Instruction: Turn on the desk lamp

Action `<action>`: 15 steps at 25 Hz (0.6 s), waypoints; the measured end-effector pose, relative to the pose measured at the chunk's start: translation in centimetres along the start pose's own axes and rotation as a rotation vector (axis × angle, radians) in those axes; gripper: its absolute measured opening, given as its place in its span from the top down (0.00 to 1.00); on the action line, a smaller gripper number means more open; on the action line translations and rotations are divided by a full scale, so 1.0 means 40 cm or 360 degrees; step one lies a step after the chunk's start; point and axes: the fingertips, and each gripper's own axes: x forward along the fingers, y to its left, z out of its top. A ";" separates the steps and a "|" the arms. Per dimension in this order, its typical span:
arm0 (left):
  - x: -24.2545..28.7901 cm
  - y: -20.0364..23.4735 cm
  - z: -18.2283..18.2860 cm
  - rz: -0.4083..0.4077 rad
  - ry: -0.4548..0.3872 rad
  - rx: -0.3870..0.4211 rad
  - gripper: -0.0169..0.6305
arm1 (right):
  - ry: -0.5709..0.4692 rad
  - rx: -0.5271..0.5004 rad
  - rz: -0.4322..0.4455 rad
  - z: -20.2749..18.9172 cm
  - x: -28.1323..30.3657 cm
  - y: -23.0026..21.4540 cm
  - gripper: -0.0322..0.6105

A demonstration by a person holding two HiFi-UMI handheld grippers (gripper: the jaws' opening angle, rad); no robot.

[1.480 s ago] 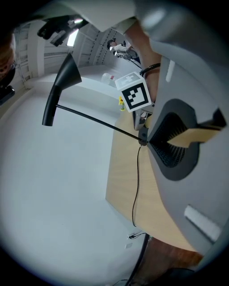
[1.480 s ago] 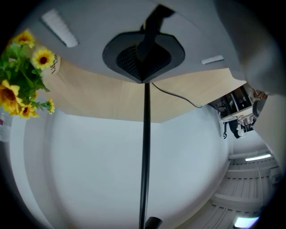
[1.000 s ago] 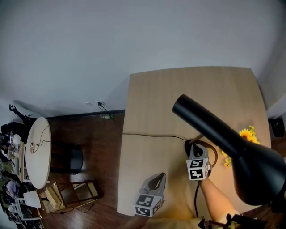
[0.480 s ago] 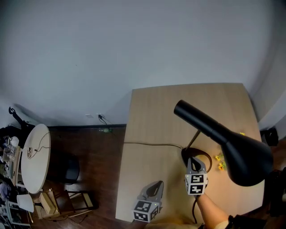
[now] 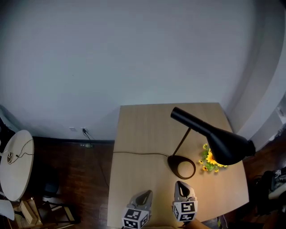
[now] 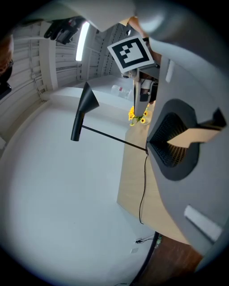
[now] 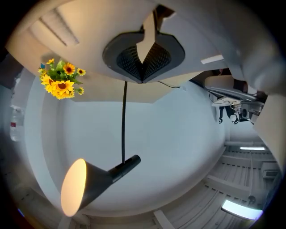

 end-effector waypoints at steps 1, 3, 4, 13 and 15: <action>-0.016 -0.006 0.005 -0.0024 -0.0012 0.0022 0.97 | -0.0006 -0.0006 -0.0007 -0.001 -0.028 0.015 0.95; -0.050 -0.017 0.002 -0.0072 -0.0016 0.0061 0.98 | -0.0026 -0.0008 -0.0032 -0.005 -0.084 0.044 0.95; -0.065 -0.023 -0.006 -0.0098 -0.0010 0.0079 0.97 | -0.0046 -0.0004 -0.0050 -0.006 -0.111 0.058 0.95; -0.173 -0.089 -0.031 -0.0347 -0.0019 0.0324 0.97 | -0.0169 -0.0068 -0.0198 -0.019 -0.276 0.165 0.95; -0.188 -0.113 -0.035 -0.0411 -0.0028 0.0365 0.98 | -0.0173 -0.0062 -0.0266 -0.030 -0.309 0.168 0.95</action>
